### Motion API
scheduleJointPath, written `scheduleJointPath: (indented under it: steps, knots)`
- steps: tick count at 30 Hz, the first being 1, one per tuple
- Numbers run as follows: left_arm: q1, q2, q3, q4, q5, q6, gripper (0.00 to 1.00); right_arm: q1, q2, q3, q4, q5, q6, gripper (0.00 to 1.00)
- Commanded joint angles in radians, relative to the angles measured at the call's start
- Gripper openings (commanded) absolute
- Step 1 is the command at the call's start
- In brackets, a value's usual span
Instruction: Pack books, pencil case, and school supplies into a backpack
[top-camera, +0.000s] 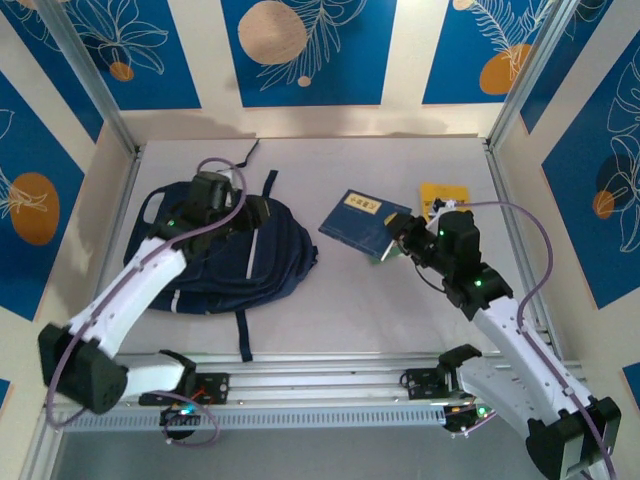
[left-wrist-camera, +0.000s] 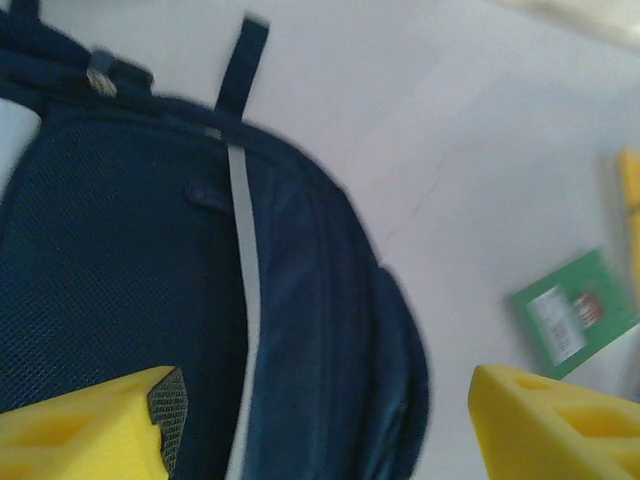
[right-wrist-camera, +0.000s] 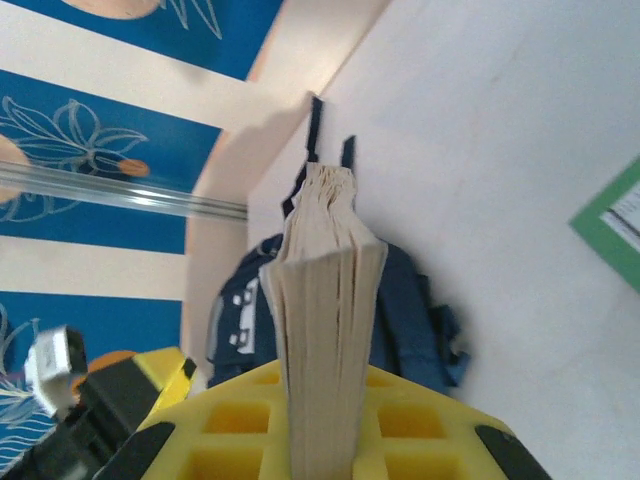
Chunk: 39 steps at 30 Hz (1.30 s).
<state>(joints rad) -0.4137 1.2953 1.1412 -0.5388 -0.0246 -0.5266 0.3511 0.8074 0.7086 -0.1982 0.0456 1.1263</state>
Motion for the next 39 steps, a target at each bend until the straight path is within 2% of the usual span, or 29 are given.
scheduleJointPath:
  steps: [1, 6, 14, 21, 29, 32, 35, 39]
  knots:
    - [0.052, 0.087, 0.057, -0.105, 0.098, 0.187, 0.73, -0.035, -0.053, -0.018, -0.041, -0.051, -0.073, 0.0]
    - [0.116, 0.194, 0.127, -0.138, 0.183, 0.215, 0.64, -0.099, -0.092, -0.044, -0.062, -0.112, -0.083, 0.0]
    - [0.119, 0.305, 0.092, -0.086, 0.319, 0.205, 0.51, -0.157, -0.098, -0.079, -0.039, -0.169, -0.062, 0.0]
    - [0.118, 0.37, 0.078, -0.052, 0.356, 0.188, 0.45, -0.174, -0.097, -0.097, -0.023, -0.198, -0.041, 0.0]
    - [0.117, 0.404, 0.071, -0.025, 0.411, 0.181, 0.16, -0.181, -0.1, -0.116, -0.015, -0.208, -0.026, 0.0]
    - [0.116, 0.385, 0.073, -0.039, 0.434, 0.187, 0.0, -0.181, -0.099, -0.112, -0.014, -0.211, -0.029, 0.0]
    - [0.116, 0.318, 0.102, -0.08, 0.428, 0.209, 0.0, -0.182, -0.096, -0.103, -0.026, -0.212, -0.058, 0.0]
    - [0.117, 0.247, 0.221, -0.208, 0.443, 0.258, 0.0, -0.181, -0.077, -0.093, -0.028, -0.242, -0.1, 0.0]
